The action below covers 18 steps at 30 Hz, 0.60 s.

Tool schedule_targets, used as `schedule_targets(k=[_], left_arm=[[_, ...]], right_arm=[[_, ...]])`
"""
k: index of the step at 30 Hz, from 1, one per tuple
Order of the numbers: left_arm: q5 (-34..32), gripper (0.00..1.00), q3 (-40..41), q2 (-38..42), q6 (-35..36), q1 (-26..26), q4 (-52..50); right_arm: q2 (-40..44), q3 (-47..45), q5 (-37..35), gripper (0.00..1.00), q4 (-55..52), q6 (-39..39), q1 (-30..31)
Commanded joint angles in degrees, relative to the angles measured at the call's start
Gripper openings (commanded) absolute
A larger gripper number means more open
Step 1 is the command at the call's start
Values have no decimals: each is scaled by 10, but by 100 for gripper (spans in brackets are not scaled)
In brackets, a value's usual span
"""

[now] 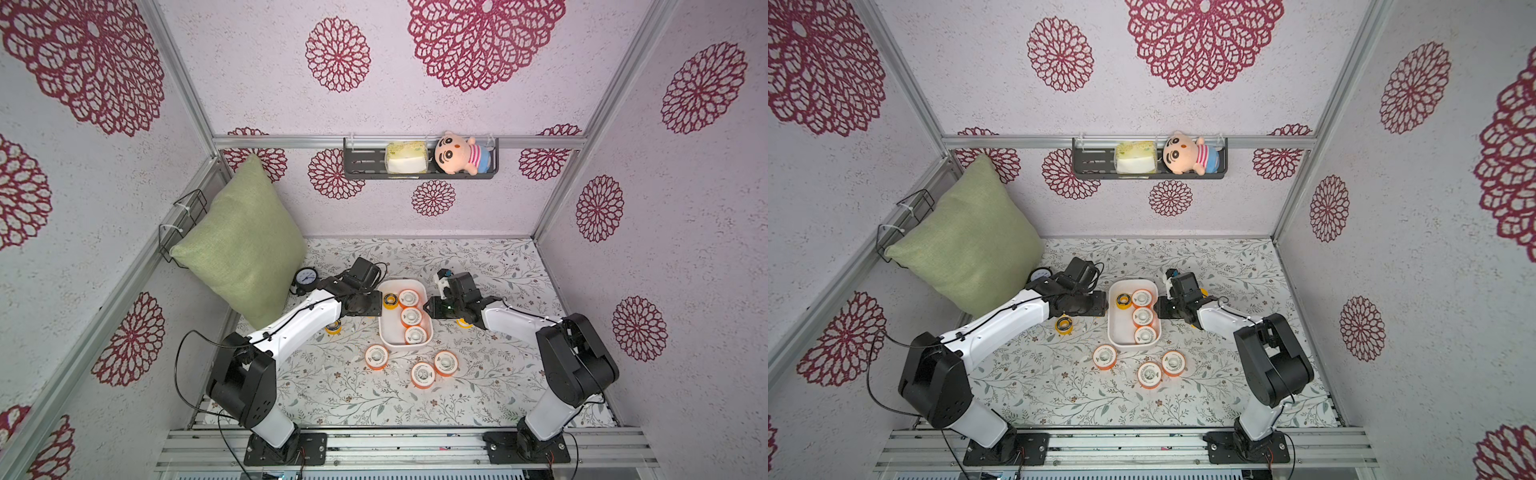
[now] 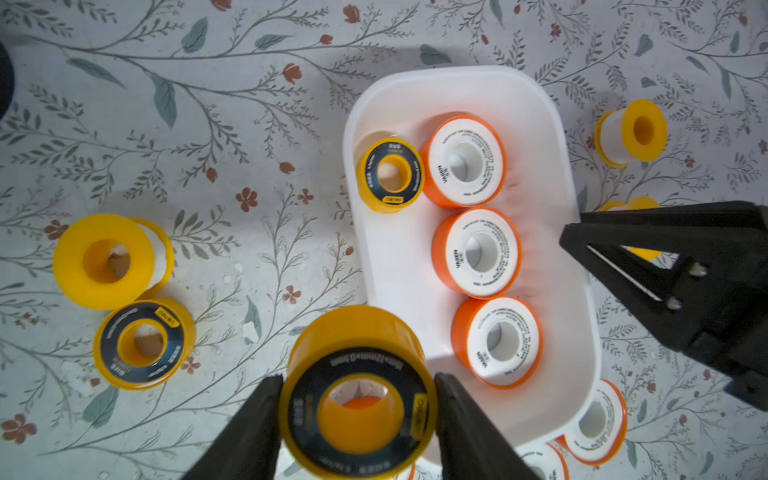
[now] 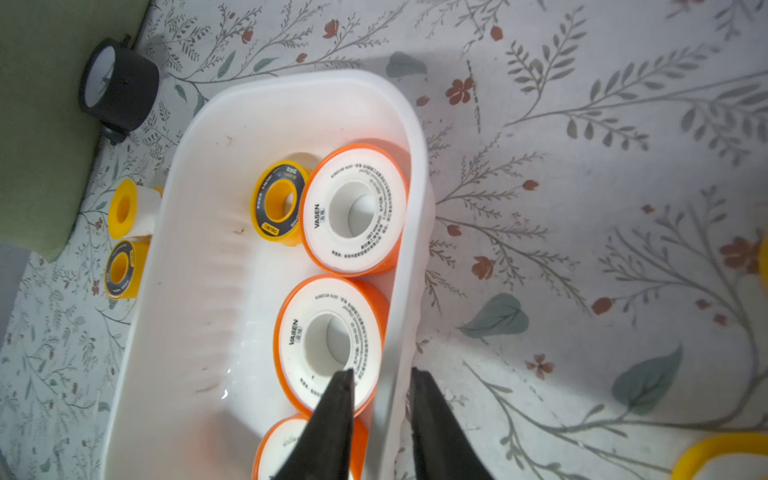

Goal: Put the sealing tape into the storage box
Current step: Pick up the sealing tape at the center of the board, then place the sealing tape in the storage box.

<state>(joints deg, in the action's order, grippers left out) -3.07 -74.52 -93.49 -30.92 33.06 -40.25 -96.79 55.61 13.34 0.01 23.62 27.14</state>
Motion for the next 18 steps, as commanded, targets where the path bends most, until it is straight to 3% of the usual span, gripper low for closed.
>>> schedule_targets(k=[1, 18], left_arm=[[21, 54, -32, -38, 20, 14, -5], [17, 54, -149, -177, 81, 39, -28]], right_arm=[[-2, 13, -1, 23, -1, -4, -3], [-5, 10, -2, 20, 1, 1, -3]])
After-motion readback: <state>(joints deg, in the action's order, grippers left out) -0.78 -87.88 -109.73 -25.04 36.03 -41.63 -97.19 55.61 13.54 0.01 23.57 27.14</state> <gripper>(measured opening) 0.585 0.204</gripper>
